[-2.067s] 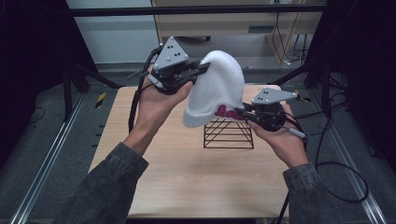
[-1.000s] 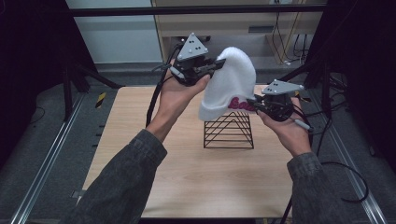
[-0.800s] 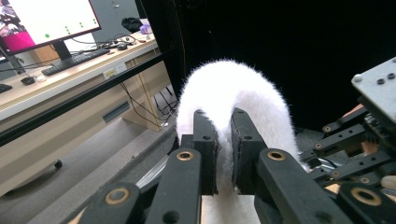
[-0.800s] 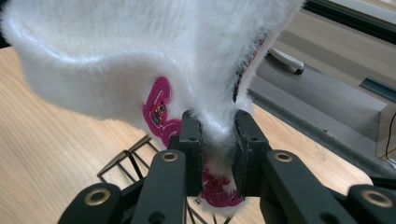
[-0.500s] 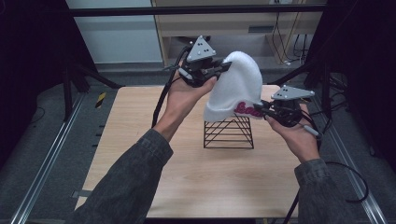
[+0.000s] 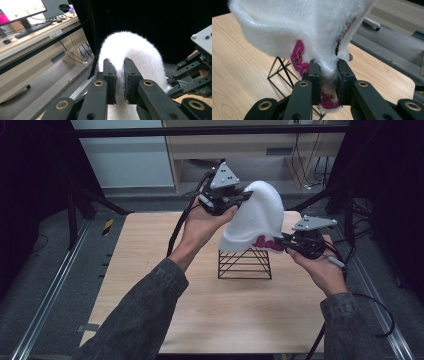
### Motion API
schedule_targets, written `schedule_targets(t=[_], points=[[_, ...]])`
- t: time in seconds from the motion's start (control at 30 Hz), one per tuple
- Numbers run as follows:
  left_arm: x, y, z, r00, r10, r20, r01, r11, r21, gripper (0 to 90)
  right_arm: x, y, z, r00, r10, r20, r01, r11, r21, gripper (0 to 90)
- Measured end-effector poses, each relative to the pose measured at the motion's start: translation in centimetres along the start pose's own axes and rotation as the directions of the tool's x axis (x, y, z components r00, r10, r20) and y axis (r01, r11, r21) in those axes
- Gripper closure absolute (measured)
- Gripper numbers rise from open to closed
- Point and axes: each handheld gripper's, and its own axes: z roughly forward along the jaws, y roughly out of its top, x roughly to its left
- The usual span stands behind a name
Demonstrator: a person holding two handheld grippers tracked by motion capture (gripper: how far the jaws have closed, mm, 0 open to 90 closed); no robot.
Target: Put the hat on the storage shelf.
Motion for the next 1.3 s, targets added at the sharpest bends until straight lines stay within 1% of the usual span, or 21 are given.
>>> schedule_targets(t=[0.1,0.17,0.2,0.33,0.37,0.43,0.47,0.6,0.67,0.8,0.9,1.07,1.13,1.3], points=[[0.0,-0.2,0.2,0.9999,0.014,0.0,-0.013,0.9998,0.017,82.2,-0.1,-0.3,0.3,1.0,0.005,0.004,-0.005,1.0,0.013,76.5],[0.0,-0.6,0.4,1.0,0.007,0.004,-0.007,0.9997,0.022,82.1,0.0,-0.6,0.6,1.0,0.008,0.001,-0.008,1.0,0.022,76.4],[0.0,-0.7,0.5,0.9999,0.011,0.006,-0.011,0.9994,0.032,82.1,0.0,-0.7,0.7,0.9999,0.011,-0.001,-0.011,1.0,0.027,76.3],[0.0,-1.4,0.8,0.9999,0.014,0.01,-0.014,0.9986,0.051,82.1,0.3,-1.2,1.3,1.0,0.004,-0.005,-0.003,0.999,0.054,76.0],[0.0,-1.5,0.9,0.9998,0.015,0.01,-0.016,0.9983,0.056,82.1,0.4,-1.4,1.7,0.9999,-0.007,-0.008,0.007,0.998,0.062,75.9],[-0.1,-1.8,1.0,0.9998,0.016,0.012,-0.017,0.9976,0.067,82.1,0.5,-1.5,1.9,0.9999,-0.002,-0.011,0.003,0.998,0.067,75.9],[-0.2,-2.1,1.1,0.9997,0.021,0.014,-0.022,0.9967,0.078,82.1,0.6,-1.7,2.2,0.9999,-0.007,-0.012,0.008,0.997,0.078,75.7],[-0.2,-2.7,1.2,0.9995,0.029,0.01,-0.03,0.9949,0.096,82.1,0.8,-2.0,2.6,0.9998,-0.009,-0.016,0.011,0.996,0.094,75.7],[-0.2,-3.1,1.1,0.9998,0.018,0.012,-0.019,0.9955,0.093,82.2,0.9,-2.2,2.8,0.9998,-0.011,-0.019,0.012,0.995,0.1,75.7],[-0.2,-3.5,0.9,0.9997,0.02,0.017,-0.021,0.9946,0.102,82.3,1.1,-2.5,3.2,0.9996,-0.008,-0.025,0.011,0.994,0.11,75.6],[-0.2,-3.8,0.9,0.9997,0.013,0.02,-0.015,0.9947,0.102,82.3,1.1,-2.6,3.4,0.9997,-0.008,-0.025,0.011,0.993,0.118,75.2],[-0.4,-4.3,1.0,0.9995,0.016,0.027,-0.018,0.9948,0.1,82.5,1.2,-2.8,3.8,0.9995,-0.008,-0.03,0.012,0.991,0.135,75.2],[-0.5,-4.4,1.0,0.9993,0.022,0.029,-0.025,0.9942,0.105,82.5,1.2,-2.9,3.9,0.9995,-0.004,-0.031,0.009,0.99,0.138,74.9],[-0.6,-4.6,1.0,0.9992,0.018,0.035,-0.022,0.9944,0.104,82.5,1.2,-3.1,4.1,0.9995,-0.002,-0.03,0.006,0.99,0.144,74.4]])
